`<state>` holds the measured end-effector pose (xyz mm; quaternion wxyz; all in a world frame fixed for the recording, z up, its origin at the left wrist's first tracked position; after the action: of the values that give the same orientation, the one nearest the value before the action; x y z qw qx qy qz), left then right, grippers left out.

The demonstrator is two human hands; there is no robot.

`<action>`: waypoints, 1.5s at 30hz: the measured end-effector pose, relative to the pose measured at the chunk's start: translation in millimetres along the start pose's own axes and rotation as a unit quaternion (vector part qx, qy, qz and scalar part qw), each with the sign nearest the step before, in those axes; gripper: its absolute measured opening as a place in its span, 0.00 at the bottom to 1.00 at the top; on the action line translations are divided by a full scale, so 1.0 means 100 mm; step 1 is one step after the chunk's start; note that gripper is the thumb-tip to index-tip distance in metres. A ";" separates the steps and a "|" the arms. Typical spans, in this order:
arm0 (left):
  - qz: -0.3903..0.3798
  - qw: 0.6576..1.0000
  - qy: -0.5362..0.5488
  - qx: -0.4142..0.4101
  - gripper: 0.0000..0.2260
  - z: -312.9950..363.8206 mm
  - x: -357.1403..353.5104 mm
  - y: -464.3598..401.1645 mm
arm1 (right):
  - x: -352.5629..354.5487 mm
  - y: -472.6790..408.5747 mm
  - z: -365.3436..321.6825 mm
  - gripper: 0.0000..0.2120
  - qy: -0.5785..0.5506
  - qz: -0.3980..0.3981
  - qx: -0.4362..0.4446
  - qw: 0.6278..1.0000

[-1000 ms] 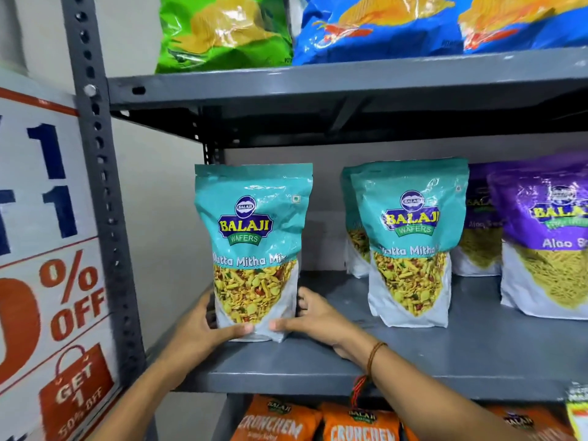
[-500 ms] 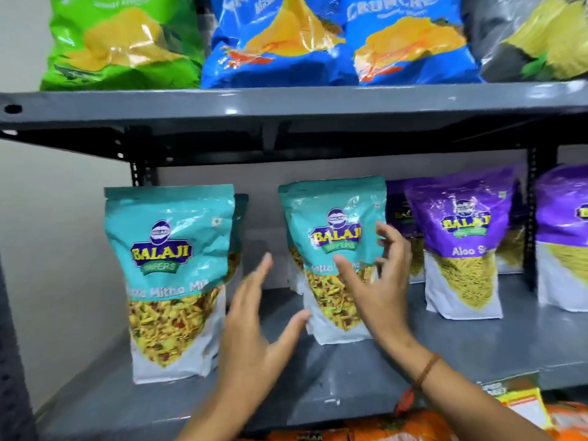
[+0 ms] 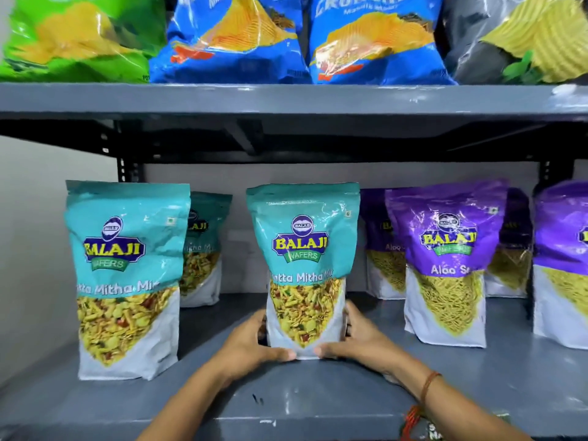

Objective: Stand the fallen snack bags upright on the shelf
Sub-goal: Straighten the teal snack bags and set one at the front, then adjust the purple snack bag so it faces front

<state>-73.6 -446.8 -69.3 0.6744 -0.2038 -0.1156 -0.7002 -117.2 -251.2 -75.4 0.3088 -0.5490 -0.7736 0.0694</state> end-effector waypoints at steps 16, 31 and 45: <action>0.304 0.937 -0.075 -0.157 0.58 0.89 0.17 0.68 | 0.41 0.28 -0.59 0.46 -0.011 0.131 0.065 0.989; -0.039 0.998 0.032 -0.038 0.32 1.23 -2.16 -0.53 | 2.70 0.75 0.44 0.47 -0.038 0.224 0.023 0.974; -0.004 0.994 0.113 0.010 0.16 1.03 -2.10 -0.66 | 2.39 0.76 0.53 0.11 -0.191 0.110 -0.017 0.975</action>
<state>-123.8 -209.4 -62.4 0.6824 -0.1163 -0.0460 -0.7202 -134.2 3.9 -55.5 0.1363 -0.6124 -0.7542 0.1937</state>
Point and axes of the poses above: each hand's wrist, its own y-axis away from the middle knuckle, its own x-axis out of the back of the hand, z = x × y, the point moved 9 cm from there along -y, towards the middle knuckle, and after that the axes turned 9 degrees about x, right-handed, at the moved point
